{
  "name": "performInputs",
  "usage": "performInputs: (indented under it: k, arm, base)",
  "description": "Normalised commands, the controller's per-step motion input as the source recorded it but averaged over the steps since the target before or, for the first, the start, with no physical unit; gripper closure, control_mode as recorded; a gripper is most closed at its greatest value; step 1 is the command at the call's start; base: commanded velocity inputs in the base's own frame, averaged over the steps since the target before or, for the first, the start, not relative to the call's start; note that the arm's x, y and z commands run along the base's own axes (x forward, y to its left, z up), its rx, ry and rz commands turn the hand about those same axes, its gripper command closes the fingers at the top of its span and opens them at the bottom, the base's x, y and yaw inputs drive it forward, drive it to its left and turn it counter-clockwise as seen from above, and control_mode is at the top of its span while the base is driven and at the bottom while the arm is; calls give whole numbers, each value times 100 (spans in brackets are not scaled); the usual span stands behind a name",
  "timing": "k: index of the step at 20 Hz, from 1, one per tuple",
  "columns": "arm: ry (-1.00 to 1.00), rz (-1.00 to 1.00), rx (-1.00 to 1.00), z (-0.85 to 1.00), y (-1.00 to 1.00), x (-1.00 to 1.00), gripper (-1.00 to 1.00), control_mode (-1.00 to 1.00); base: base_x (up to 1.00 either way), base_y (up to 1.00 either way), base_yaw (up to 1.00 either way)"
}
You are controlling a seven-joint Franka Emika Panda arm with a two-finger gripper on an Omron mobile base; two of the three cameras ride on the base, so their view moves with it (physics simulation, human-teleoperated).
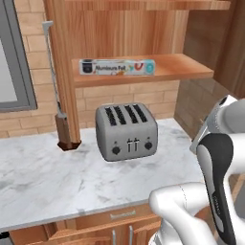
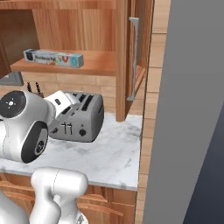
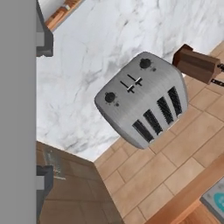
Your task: Retrieve the tupperware and aluminum foil from the cabinet and place them on the dining counter near the plate with potato and mushroom to prepare for storing leftovers.
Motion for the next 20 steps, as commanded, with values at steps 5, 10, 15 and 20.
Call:
performInputs:
  k: [5, 10, 15, 20]
  arm:
    - [0, 0, -1, -4, 8, 10, -100, -100]
    - [0, 5, 0, 9, 24, 15, -100, -100]
    - [0, 25, 0, 72, 2, 19, -100, -100]
    - [5, 14, 6, 71, 2, 58, -100, -100]
  base:
    - [12, 4, 4]
    - [0, 0, 0]
    - [0, 0, 0]
    - [0, 0, 0]
